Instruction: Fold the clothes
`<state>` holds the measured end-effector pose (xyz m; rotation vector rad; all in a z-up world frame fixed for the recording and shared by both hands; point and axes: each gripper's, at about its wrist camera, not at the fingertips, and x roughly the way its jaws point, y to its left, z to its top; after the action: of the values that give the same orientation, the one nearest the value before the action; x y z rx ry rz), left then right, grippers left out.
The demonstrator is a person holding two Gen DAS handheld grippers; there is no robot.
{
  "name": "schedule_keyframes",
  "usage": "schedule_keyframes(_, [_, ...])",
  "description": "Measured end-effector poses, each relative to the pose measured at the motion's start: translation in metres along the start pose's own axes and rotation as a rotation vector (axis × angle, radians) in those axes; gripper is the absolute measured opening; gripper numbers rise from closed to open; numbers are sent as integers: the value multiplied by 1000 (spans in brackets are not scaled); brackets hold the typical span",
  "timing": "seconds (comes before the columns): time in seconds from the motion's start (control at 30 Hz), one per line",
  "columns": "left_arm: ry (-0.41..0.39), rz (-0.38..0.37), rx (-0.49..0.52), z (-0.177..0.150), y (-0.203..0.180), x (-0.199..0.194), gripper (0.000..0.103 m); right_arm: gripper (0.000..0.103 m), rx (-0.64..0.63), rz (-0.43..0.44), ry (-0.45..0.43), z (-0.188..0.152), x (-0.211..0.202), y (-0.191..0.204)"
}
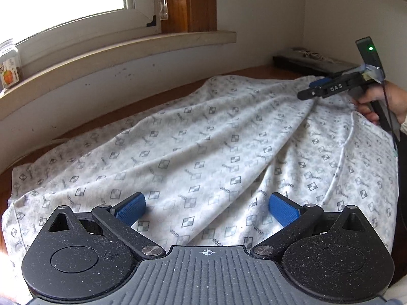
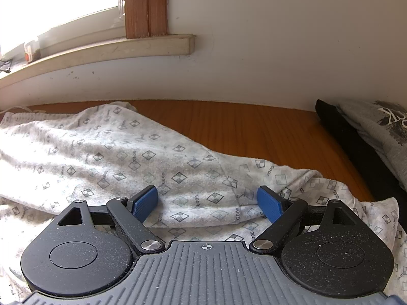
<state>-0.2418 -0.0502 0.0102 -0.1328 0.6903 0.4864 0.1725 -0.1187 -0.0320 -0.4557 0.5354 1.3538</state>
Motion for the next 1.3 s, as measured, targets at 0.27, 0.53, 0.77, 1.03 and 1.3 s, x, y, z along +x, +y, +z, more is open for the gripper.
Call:
schedule_keyframes(0.27, [2,4,0,-1,-1,1,103,84,26,80,-57,-8,-21,-9])
schedule_keyframes(0.53, [8,41,-37,10,24,16,103,86,-21,42,15,10,14,3])
schedule_keyframes(0.77, [9,63,-53,28,62,40,103,86,-32,50,10,45,63,9])
schedule_keyframes(1.03, [7,103,-69,53,112,70,103,85,-37,67,16,85,117,15])
schedule_keyframes(1.3, [7,110,-74,56,115,72,103,84,5,22,-101,76,69,5])
